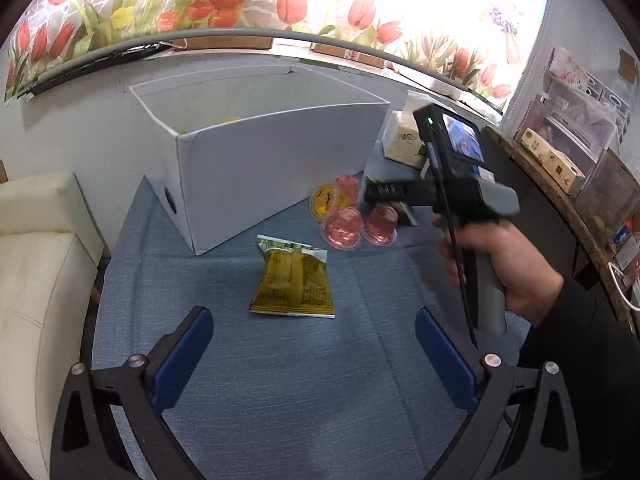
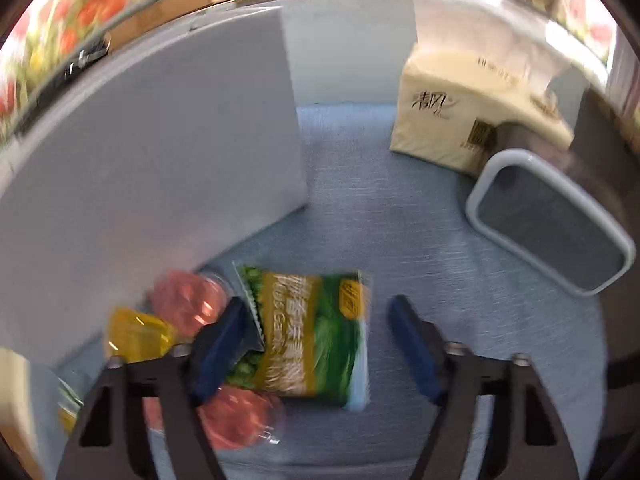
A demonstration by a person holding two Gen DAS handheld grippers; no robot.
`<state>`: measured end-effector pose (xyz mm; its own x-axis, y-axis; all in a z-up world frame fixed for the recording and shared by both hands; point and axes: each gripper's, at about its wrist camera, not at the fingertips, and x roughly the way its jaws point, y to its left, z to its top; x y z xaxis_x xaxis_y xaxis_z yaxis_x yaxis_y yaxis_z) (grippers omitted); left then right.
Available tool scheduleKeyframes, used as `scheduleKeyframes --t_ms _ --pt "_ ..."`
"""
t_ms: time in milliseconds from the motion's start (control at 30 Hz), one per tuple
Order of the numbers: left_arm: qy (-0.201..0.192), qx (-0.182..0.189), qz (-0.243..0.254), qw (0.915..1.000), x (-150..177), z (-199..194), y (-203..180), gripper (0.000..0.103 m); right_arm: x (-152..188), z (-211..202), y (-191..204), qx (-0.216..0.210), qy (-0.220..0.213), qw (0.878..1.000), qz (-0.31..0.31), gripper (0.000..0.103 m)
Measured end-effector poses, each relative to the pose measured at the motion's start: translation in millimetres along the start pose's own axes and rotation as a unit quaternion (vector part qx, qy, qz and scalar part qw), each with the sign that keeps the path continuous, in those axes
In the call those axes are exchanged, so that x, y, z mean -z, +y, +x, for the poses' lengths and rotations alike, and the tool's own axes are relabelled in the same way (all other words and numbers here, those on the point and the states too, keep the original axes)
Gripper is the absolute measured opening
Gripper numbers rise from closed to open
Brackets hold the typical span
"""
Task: Organize snacks
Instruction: 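Lower the right gripper onto the green Peas Garlic Flavor bag and grasp it, then grasp the yellow-brown snack bag with the left gripper while the right holds the pea bag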
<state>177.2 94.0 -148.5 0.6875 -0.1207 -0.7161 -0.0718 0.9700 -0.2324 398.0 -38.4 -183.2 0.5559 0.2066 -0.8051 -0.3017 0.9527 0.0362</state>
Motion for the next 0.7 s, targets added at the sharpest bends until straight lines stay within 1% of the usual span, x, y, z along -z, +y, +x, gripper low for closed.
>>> scheduleKeyframes --t_ms 33,133,200,267,333,367,433,500,567,633,700 --pt "0.002 0.001 -0.003 1.0000 0 2 2 0.103 4 -2 2 0.008 -0.008 1.000 -0.012 0.063" --pt "0.006 -0.009 0.000 0.9999 -1 11 4 0.103 7 -4 -3 -0.010 -0.008 1.000 -0.015 0.060" --pt "0.011 -0.012 0.000 0.9999 -1 19 7 0.103 7 -7 -12 -0.030 -0.005 1.000 -0.005 0.056" --pt "0.020 -0.019 -0.005 0.9996 -3 30 8 0.103 4 -15 -23 -0.052 -0.013 0.998 0.012 0.038" --pt "0.032 -0.025 -0.005 0.9992 -7 42 9 0.103 2 -27 -35 -0.066 -0.021 0.997 0.026 0.038" --pt "0.035 -0.031 0.000 0.9989 -9 47 8 0.103 3 -33 -40 -0.076 -0.024 0.996 0.027 0.038" --pt "0.041 -0.050 0.012 0.9978 -11 60 3 0.103 11 -45 -47 -0.079 -0.029 0.996 0.017 0.038" --pt "0.053 -0.054 0.025 0.9969 -11 70 -1 0.103 21 -59 -65 -0.107 -0.036 0.993 0.027 0.037" --pt "0.054 -0.053 0.026 0.9968 -12 78 -4 0.103 30 -74 -81 -0.142 -0.042 0.988 0.041 0.037" --pt "0.063 -0.052 0.022 0.9964 -13 87 -4 0.103 39 -90 -89 -0.173 -0.050 0.982 0.053 0.037" --pt "0.069 -0.049 0.016 0.9962 -12 93 -2 0.103 52 -112 -89 -0.190 -0.062 0.978 0.059 0.037"
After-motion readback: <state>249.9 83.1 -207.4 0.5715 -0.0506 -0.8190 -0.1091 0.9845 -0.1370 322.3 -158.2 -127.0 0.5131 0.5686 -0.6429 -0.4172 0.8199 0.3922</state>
